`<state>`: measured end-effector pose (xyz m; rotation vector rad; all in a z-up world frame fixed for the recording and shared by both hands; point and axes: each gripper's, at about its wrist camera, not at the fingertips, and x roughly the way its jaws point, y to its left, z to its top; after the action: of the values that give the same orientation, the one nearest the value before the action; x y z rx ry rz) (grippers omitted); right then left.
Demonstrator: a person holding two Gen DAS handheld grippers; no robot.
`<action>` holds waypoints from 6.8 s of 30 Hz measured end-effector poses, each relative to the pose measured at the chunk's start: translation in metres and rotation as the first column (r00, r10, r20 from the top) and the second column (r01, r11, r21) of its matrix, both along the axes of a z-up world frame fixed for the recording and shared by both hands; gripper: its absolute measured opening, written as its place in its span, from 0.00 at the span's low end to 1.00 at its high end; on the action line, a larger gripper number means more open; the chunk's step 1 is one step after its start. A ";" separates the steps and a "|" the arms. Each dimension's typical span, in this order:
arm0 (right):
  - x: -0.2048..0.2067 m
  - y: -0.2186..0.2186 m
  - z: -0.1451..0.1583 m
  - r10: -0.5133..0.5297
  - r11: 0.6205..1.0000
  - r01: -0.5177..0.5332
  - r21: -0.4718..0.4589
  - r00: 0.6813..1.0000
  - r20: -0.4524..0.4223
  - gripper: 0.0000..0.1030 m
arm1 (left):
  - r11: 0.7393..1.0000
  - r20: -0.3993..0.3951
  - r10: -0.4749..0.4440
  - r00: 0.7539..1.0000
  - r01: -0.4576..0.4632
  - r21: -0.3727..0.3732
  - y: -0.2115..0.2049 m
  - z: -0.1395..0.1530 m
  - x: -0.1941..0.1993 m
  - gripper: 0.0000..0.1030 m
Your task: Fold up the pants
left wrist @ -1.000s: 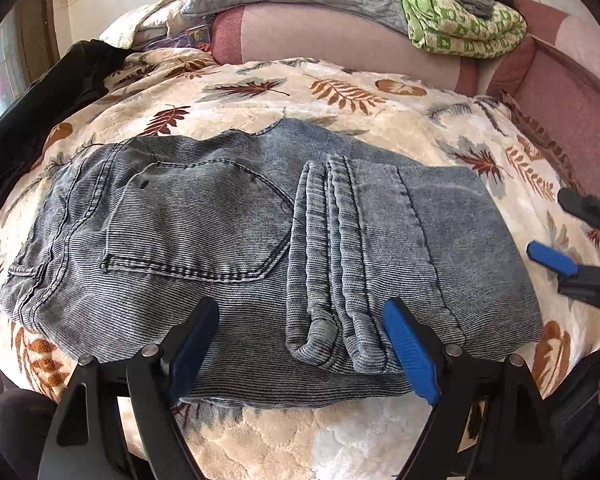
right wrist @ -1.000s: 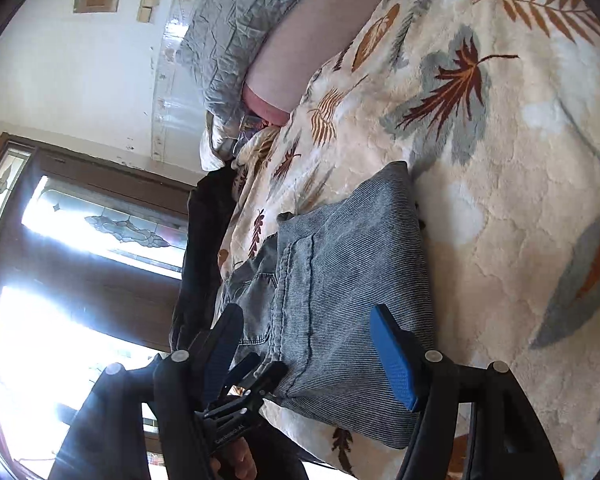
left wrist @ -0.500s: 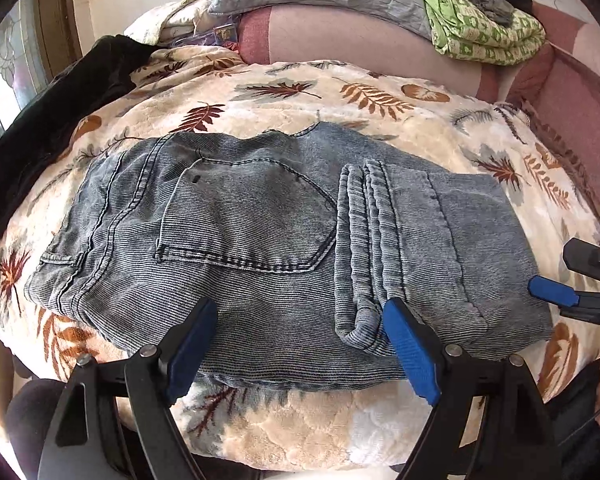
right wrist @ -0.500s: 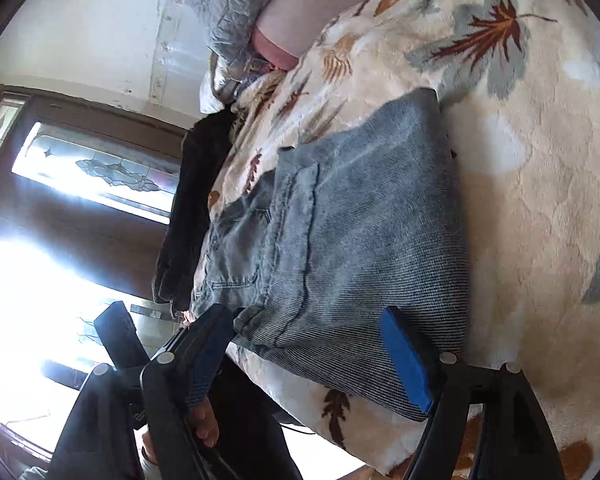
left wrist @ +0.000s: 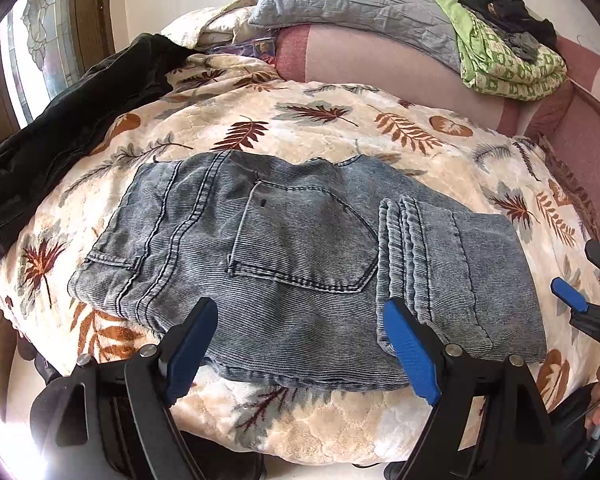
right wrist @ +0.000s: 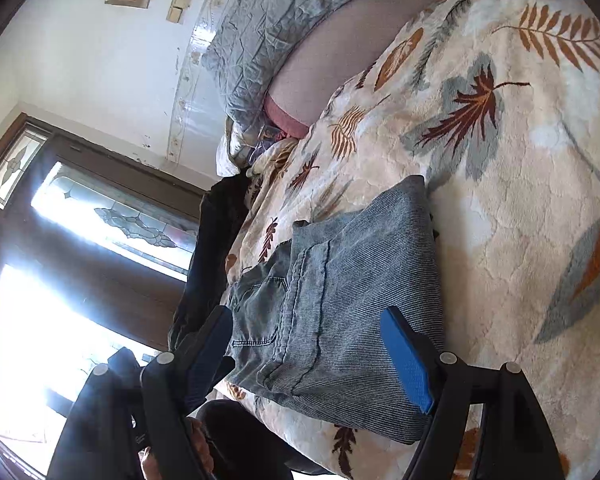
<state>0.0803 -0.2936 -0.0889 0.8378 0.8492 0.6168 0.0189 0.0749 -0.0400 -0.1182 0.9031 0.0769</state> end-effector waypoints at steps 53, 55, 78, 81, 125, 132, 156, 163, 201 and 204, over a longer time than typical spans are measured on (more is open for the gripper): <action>0.218 0.251 -0.020 0.337 0.695 -0.438 -0.571 0.899 -0.280 0.77 | 0.822 -0.190 0.122 0.974 -0.206 -0.532 0.257 -0.041 0.149 0.74; 0.219 0.250 -0.020 0.336 0.700 -0.434 -0.566 0.901 -0.275 0.77 | 0.846 -0.187 0.078 0.979 -0.164 -0.507 0.247 -0.041 0.156 0.62; 0.204 0.245 -0.010 0.297 0.713 -0.360 -0.602 0.933 -0.205 0.77 | 0.909 -0.142 0.267 0.953 -0.298 -0.292 0.223 -0.037 0.126 0.25; 0.189 0.241 0.007 0.295 0.744 -0.334 -0.580 0.941 -0.163 0.77 | 0.912 -0.077 0.290 0.954 -0.300 -0.279 0.226 -0.013 0.106 0.37; 0.019 0.247 0.032 0.399 0.601 -0.264 -0.755 0.917 -0.003 0.85 | 0.732 -0.054 0.320 0.946 -0.283 -0.620 0.189 -0.012 -0.036 0.61; -0.013 0.173 0.033 0.255 0.771 -0.185 -0.610 0.967 0.029 0.85 | 0.656 -0.104 0.294 0.950 -0.279 -0.701 0.170 -0.043 -0.029 0.62; 0.056 0.234 0.017 0.325 0.917 -0.363 -0.166 0.921 -0.216 0.85 | 0.749 -0.040 0.333 0.942 -0.290 -0.596 0.164 -0.061 0.003 0.61; 0.100 0.263 -0.023 0.308 0.899 -0.401 -0.175 0.863 -0.400 0.85 | 0.795 -0.007 0.307 0.952 -0.260 -0.548 0.160 -0.060 0.006 0.62; 0.090 0.169 -0.016 0.166 0.978 -0.202 -0.052 0.903 -0.397 1.00 | 0.866 0.076 0.312 0.947 -0.251 -0.433 0.147 -0.037 0.006 0.21; 0.089 0.165 -0.021 0.195 0.980 -0.196 0.039 0.895 -0.401 1.00 | 0.884 0.099 0.313 0.945 -0.252 -0.393 0.141 -0.027 0.006 0.20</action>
<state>0.1688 -0.1281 -0.1095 0.8998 1.3241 0.6269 0.0247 0.2155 -0.0674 -0.6097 0.7252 0.1642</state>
